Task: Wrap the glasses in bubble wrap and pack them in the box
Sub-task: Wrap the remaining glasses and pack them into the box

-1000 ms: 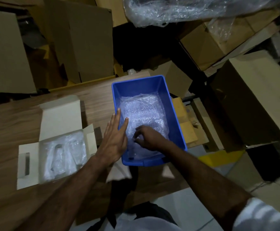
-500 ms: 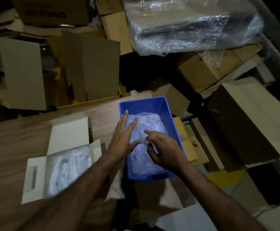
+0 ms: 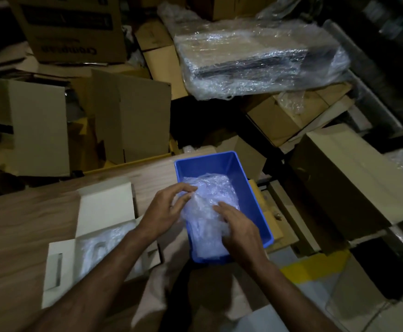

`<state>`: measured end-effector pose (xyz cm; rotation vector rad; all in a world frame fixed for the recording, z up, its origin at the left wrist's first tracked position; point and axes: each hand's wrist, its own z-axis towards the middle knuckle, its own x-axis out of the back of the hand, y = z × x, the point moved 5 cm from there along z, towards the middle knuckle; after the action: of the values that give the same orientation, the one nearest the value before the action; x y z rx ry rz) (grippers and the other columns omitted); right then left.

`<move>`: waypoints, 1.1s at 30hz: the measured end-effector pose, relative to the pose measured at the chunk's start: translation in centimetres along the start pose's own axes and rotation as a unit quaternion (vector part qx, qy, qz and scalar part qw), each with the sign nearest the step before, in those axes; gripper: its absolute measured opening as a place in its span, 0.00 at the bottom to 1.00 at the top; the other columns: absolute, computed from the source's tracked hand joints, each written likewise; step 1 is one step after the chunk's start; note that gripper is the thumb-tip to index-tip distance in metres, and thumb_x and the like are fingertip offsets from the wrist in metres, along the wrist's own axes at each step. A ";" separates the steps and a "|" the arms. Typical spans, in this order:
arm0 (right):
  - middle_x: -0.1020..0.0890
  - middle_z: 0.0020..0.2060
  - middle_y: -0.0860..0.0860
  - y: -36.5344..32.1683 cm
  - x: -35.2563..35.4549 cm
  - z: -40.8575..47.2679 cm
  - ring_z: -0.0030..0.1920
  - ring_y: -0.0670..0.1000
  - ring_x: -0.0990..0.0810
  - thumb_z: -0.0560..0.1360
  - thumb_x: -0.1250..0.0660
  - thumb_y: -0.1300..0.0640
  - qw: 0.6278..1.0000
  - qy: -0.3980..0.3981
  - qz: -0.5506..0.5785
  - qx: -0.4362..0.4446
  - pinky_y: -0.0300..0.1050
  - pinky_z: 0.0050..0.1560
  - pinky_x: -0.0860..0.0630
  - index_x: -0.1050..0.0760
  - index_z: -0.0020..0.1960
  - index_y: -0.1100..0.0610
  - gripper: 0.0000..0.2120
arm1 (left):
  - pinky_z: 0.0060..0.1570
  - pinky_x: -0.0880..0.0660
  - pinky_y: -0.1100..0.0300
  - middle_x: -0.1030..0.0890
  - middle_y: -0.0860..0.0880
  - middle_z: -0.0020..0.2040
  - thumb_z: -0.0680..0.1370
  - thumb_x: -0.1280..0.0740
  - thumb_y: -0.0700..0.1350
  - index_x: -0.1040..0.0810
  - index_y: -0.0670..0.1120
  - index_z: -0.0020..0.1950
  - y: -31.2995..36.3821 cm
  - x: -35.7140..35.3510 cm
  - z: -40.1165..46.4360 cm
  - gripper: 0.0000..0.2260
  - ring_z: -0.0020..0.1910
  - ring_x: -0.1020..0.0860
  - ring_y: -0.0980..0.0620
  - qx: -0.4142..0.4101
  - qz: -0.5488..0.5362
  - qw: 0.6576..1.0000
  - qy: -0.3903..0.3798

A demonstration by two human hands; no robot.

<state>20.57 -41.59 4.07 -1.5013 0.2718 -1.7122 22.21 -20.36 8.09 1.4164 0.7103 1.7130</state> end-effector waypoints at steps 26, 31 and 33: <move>0.17 0.61 0.59 -16.2 -9.6 4.8 0.63 0.61 0.18 0.67 0.19 0.44 0.622 -0.338 0.582 -0.401 0.60 0.70 0.27 0.22 0.66 0.59 0.33 | 0.29 0.26 0.63 0.19 0.48 0.35 0.83 0.35 0.47 0.17 0.43 0.48 -3.8 16.2 -16.6 0.10 0.29 0.22 0.53 0.387 -0.329 0.813 0.286; 0.15 0.59 0.58 -17.9 -12.7 0.5 0.62 0.55 0.17 0.63 0.15 0.51 0.671 -0.440 0.499 -0.327 0.52 0.70 0.28 0.21 0.65 0.61 0.35 | 0.39 0.21 0.55 0.16 0.41 0.41 0.80 0.36 0.51 0.17 0.42 0.49 -6.6 16.4 -20.3 0.14 0.35 0.17 0.44 0.475 -0.396 0.722 0.309; 0.14 0.55 0.55 -18.4 -13.3 0.8 0.54 0.51 0.14 0.69 0.20 0.57 0.696 -0.420 0.479 -0.333 0.44 0.56 0.20 0.22 0.65 0.61 0.26 | 0.30 0.23 0.61 0.16 0.42 0.41 0.82 0.38 0.52 0.16 0.42 0.51 -6.8 17.0 -21.2 0.16 0.30 0.17 0.48 0.485 -0.366 0.734 0.304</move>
<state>12.64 -20.43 6.44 -1.9360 1.0208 0.0248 1.95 -1.05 6.95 0.8257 2.4206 1.0884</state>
